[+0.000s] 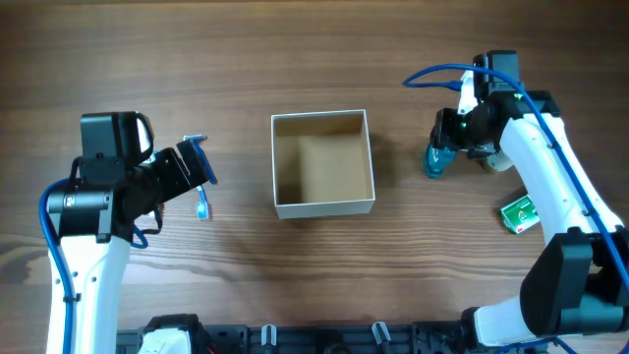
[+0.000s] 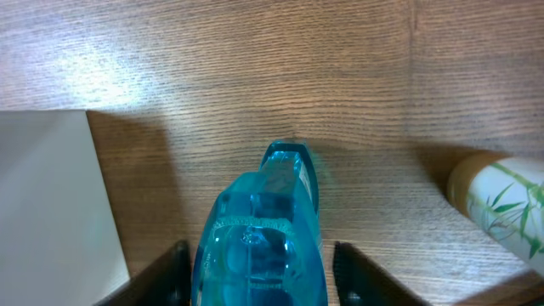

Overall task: Pack container
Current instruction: 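Lower the right gripper and grasp the blue Listerine bottle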

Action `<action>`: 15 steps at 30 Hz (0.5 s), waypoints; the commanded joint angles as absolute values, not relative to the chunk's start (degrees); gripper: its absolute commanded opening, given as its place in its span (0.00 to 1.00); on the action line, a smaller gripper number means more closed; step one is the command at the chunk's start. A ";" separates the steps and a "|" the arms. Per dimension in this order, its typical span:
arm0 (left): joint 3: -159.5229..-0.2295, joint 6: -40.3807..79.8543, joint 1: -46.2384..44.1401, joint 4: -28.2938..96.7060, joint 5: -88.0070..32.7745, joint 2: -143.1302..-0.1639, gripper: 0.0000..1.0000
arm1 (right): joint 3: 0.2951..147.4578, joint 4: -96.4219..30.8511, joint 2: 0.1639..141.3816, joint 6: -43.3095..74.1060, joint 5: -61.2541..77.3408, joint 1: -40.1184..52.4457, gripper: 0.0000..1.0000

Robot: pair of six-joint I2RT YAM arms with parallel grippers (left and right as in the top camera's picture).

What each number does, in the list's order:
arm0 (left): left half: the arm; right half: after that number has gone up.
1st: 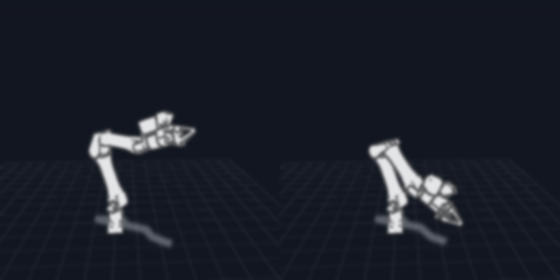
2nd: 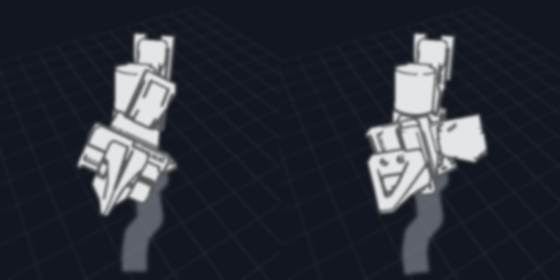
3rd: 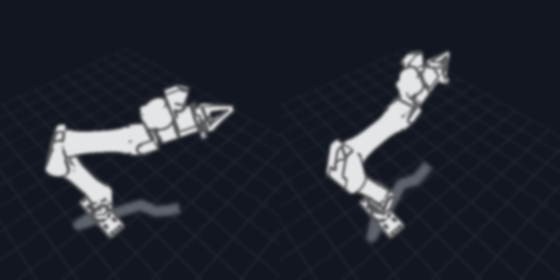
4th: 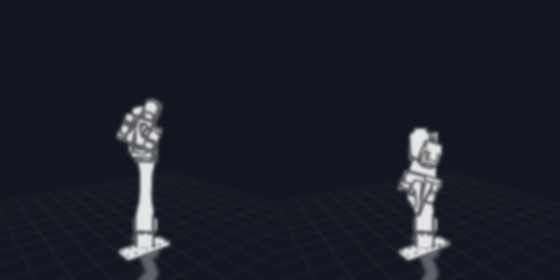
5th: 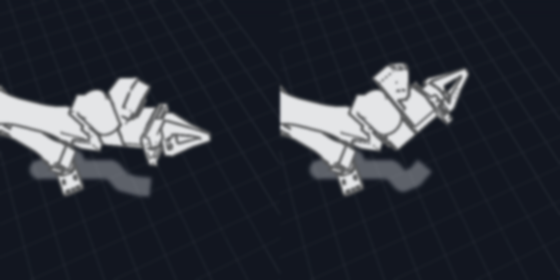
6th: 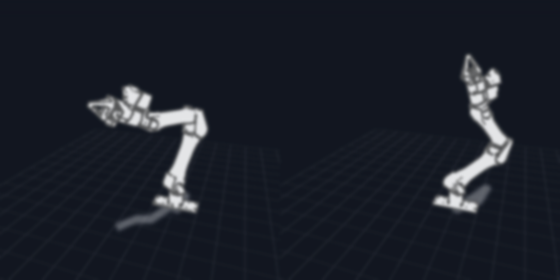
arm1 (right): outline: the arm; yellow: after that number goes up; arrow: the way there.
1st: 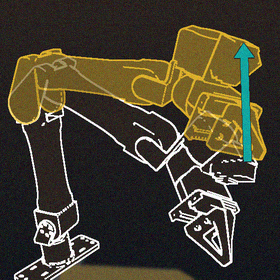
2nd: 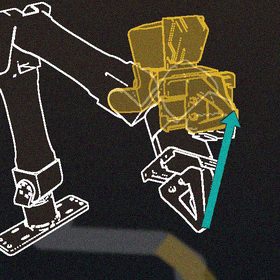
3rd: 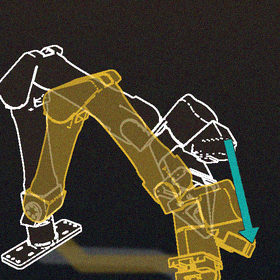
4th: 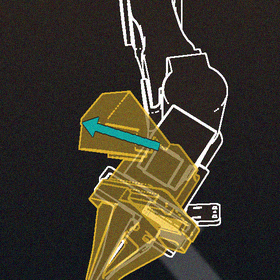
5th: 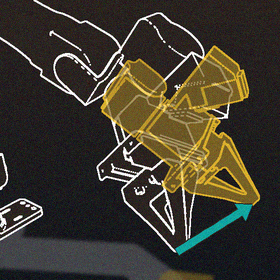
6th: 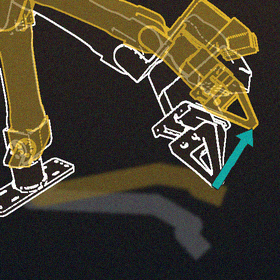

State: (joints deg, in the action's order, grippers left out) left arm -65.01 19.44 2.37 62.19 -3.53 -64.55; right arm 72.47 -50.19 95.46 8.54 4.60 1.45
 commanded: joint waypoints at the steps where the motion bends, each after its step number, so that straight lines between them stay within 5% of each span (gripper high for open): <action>1: -66.06 19.81 2.74 62.43 -4.03 -64.69 1.00 | 71.88 -49.98 95.70 9.17 3.86 1.41 0.41; 8: -66.06 19.81 2.74 62.43 -4.03 -64.69 1.00 | 71.88 -49.67 95.70 9.21 3.86 1.41 0.31; 12: -66.06 19.81 2.74 62.41 -4.03 -64.69 1.00 | 71.90 -48.95 95.68 9.23 3.84 1.43 0.04; 15: -66.06 19.84 2.74 62.41 -4.03 -64.69 1.00 | 73.12 -49.47 94.89 9.17 3.79 1.43 0.05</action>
